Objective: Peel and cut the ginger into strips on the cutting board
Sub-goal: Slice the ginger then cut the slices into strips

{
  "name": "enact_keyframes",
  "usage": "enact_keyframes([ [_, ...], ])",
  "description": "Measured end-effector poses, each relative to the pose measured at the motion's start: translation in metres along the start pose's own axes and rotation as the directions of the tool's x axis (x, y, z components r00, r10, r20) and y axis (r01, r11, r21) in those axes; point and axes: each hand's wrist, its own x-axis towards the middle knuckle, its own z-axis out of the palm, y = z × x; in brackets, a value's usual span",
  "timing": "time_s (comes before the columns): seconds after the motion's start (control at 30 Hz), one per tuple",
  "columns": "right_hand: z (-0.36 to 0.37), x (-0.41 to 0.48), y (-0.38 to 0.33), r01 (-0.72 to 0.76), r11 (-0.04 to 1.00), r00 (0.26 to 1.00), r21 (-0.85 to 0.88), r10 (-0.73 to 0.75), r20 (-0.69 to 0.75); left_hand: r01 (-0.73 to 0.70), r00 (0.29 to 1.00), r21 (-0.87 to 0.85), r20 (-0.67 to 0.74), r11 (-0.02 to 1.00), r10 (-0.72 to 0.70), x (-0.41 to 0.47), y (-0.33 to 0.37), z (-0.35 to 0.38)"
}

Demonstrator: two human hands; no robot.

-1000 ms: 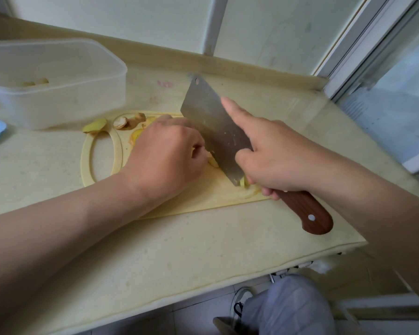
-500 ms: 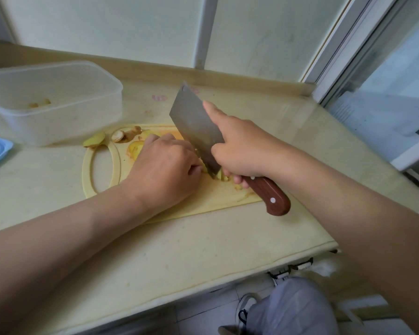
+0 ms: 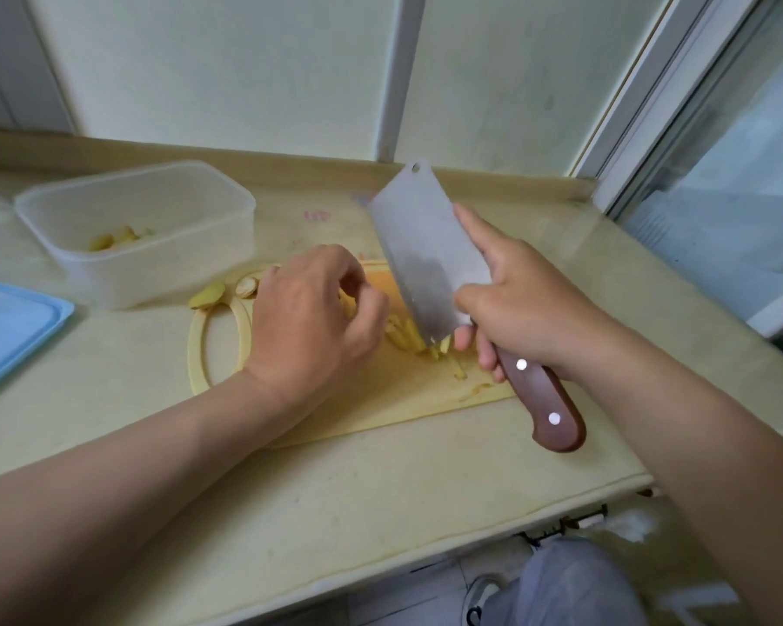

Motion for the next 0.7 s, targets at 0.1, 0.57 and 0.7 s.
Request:
enact_keyframes([
  [0.1, 0.019, -0.005, 0.006, -0.025, 0.999, 0.995, 0.037, 0.021, 0.099, 0.012, 0.998, -0.022, -0.056, 1.0, -0.013, 0.001, 0.0, -0.001],
  [0.57, -0.029, 0.035, 0.04, -0.1, 0.992, 0.984, -0.081, 0.111, 0.138, -0.108, 0.989, 0.195, -0.082, 0.975, 0.126, 0.012, -0.02, -0.01],
  [0.7, -0.031, 0.034, 0.046, -0.08, 0.996, 0.983, -0.033, 0.085, 0.164, -0.068, 0.998, 0.175, -0.004, 0.982, 0.07, 0.024, -0.026, -0.019],
])
